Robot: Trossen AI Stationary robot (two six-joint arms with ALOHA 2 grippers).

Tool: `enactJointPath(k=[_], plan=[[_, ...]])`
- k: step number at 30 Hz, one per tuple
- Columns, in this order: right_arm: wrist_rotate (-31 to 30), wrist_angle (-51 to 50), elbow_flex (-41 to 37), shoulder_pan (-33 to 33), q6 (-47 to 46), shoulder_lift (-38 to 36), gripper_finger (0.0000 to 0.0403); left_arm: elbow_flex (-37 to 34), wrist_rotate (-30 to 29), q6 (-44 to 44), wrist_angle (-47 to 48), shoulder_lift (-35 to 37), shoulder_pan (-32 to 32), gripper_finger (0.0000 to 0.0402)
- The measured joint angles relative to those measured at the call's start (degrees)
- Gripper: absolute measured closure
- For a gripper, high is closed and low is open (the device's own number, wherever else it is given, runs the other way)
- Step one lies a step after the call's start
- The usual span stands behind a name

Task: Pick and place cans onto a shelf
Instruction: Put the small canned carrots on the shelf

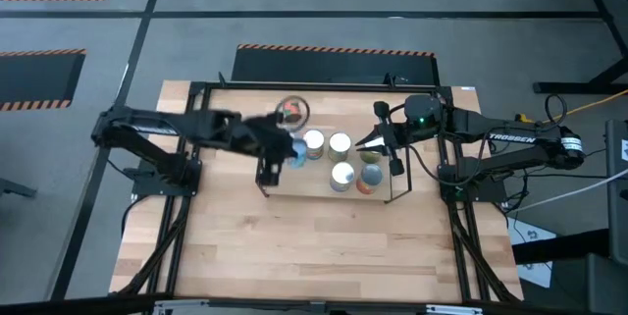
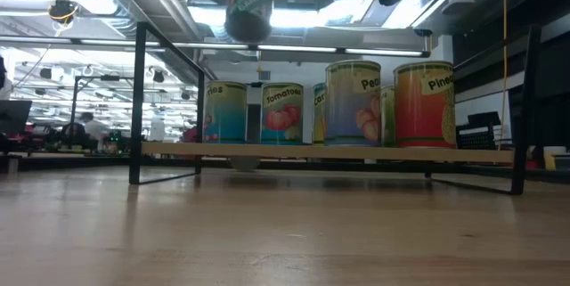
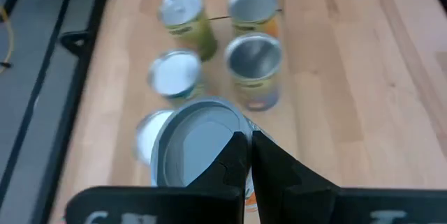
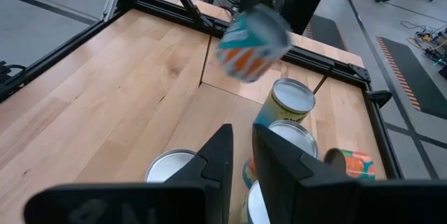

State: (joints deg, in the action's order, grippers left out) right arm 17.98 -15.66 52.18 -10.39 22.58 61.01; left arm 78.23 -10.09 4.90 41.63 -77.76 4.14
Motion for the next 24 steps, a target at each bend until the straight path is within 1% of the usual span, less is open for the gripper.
enactJointPath(k=[2, 7, 14, 24], plan=[[0.0, 0.0, 0.0, 0.0, 0.0, 0.0, 0.0341, -2.7, -0.8, -0.8, -3.7, -0.4, 1.7, 0.0399], [0.0, 0.0, 0.0, 0.0, 0.0, 0.0, 0.0341, -8.7, -4.0, -4.0, -9.0, -0.4, 4.7, 0.0398], [0.0, 0.0, 0.0, 0.0, 0.0, 0.0, 0.0341, -13.8, -5.8, -4.5, -12.9, -0.3, 6.6, 0.0399], [0.1, 0.0, 0.0, 0.0, 0.0, 0.0, 0.0341, -18.3, -7.2, -4.8, -14.5, -0.9, 6.8, 0.0398]])
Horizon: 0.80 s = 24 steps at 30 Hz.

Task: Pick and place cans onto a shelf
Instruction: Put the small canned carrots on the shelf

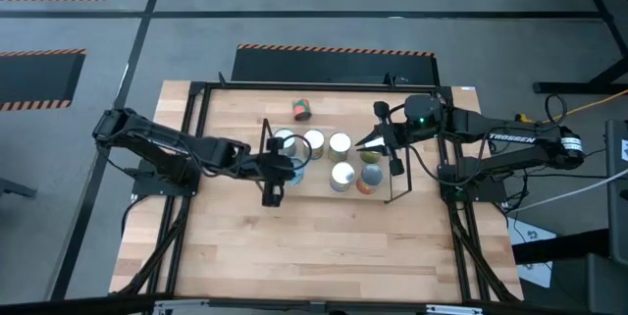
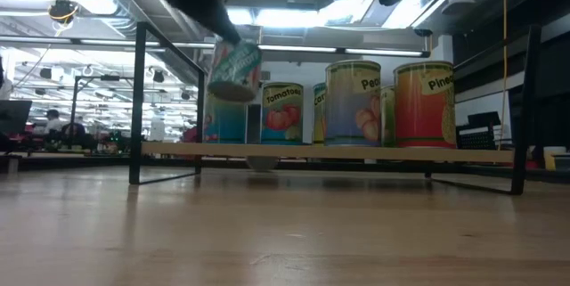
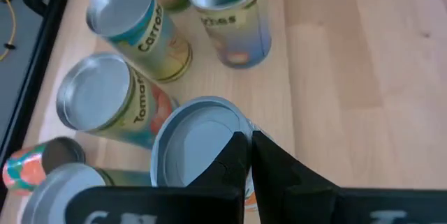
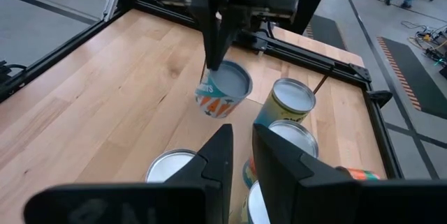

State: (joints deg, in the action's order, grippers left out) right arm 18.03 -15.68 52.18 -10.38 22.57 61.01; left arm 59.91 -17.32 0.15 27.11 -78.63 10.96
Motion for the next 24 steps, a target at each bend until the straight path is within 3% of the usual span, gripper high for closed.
enactJointPath(k=[10, 24], plan=[[0.0, 0.0, 0.0, 0.0, 0.0, 0.0, 0.0341, -5.1, -3.0, -1.5, -2.1, 0.0, 0.0, 0.0393], [0.0, 0.0, 0.0, 0.0, 0.0, 0.0, 0.0341, -7.6, -2.6, -1.5, -2.6, -0.6, 0.0, 0.0391]])
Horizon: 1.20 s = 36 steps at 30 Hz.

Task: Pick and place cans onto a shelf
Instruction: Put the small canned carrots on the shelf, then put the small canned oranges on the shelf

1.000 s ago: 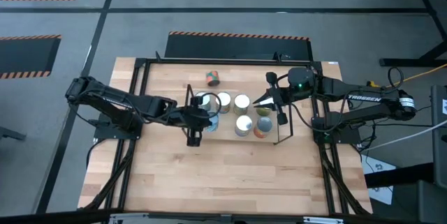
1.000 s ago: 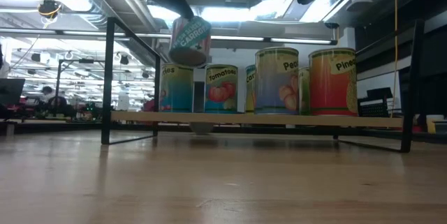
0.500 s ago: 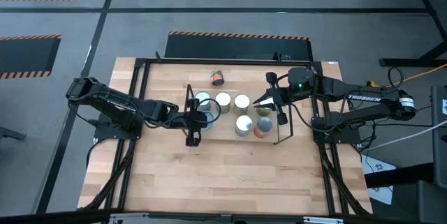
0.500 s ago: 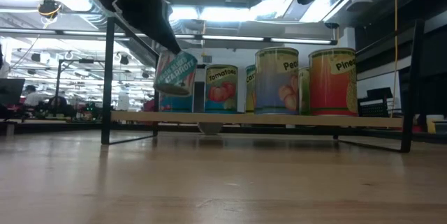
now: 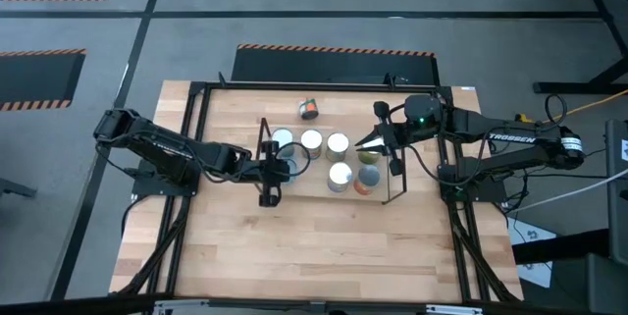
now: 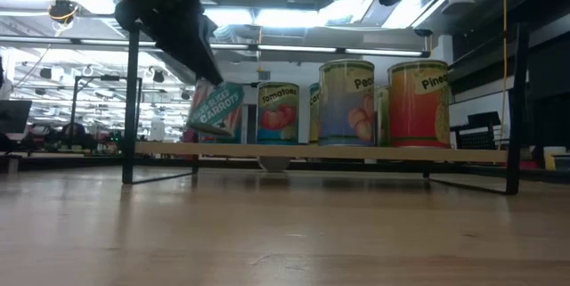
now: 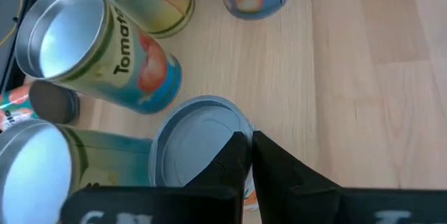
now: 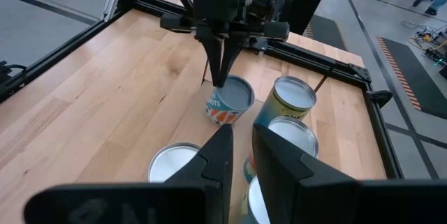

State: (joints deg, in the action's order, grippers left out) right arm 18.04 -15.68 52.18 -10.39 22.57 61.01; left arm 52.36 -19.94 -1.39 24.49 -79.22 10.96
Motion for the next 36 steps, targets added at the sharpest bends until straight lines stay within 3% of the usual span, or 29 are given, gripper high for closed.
enactJointPath(k=[25, 36], plan=[[0.0, 0.0, 0.0, 0.0, 0.0, 0.0, 0.0341, 0.0, 0.1, 0.2, 0.3, -0.4, 0.0, 0.0338], [0.0, 0.0, 0.0, 0.0, 0.0, 0.0, 0.0341, 0.1, 0.1, 0.3, 0.3, -0.4, 0.0, 0.0336]])
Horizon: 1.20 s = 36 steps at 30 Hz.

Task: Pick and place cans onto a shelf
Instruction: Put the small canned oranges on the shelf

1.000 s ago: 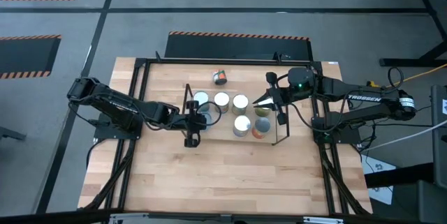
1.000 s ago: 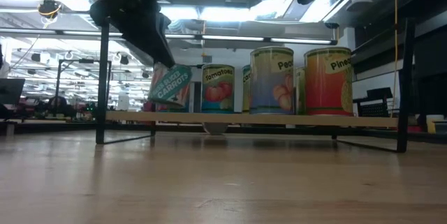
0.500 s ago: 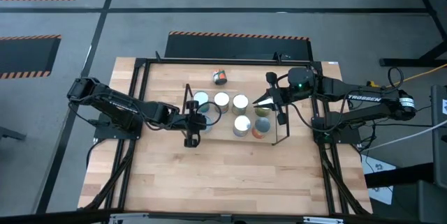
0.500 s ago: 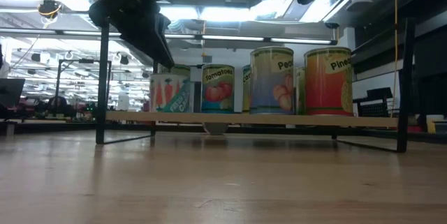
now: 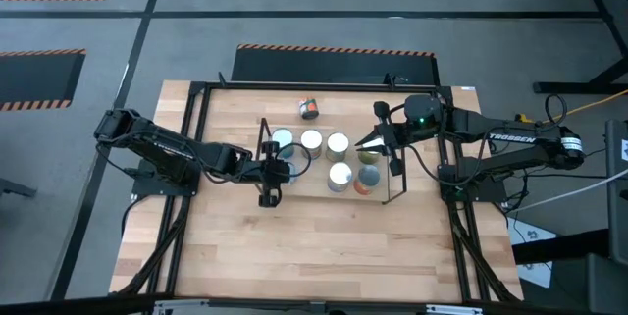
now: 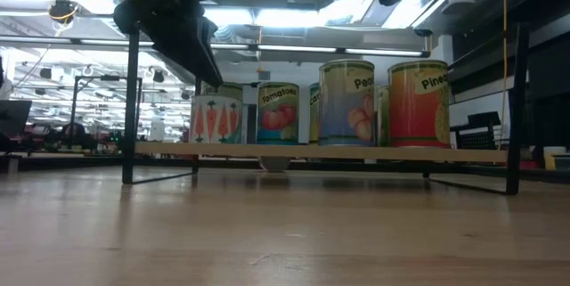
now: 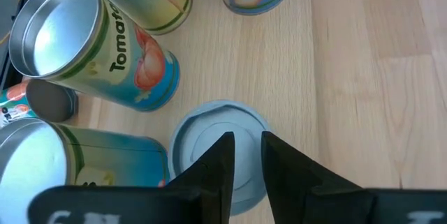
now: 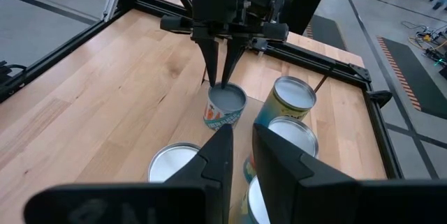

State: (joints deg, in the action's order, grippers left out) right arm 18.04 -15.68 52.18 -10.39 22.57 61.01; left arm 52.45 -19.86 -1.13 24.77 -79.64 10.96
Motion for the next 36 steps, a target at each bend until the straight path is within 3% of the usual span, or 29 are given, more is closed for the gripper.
enactJointPath(k=[14, 20, 27, 36], plan=[[-3.6, 4.0, 0.0, 0.0, -3.7, 0.0, 0.0332, 0.1, 0.0, -1.4, -7.4, 2.0, 0.0, 0.0335], [-8.2, 5.8, 0.0, 0.0, -8.9, 0.0, 0.0270, 0.2, 0.9, -1.4, -8.9, 3.9, 0.0, 0.0335], [-25.1, 9.5, 1.1, -0.4, -14.8, 0.0, 0.0178, 0.2, 1.3, -1.5, -12.6, 7.2, 0.0, 0.0335], [-25.1, 9.2, 11.9, -7.4, -10.1, 7.4, 0.0162, 0.2, -3.3, 0.1, -14.6, 14.3, -1.7, 0.0335]])
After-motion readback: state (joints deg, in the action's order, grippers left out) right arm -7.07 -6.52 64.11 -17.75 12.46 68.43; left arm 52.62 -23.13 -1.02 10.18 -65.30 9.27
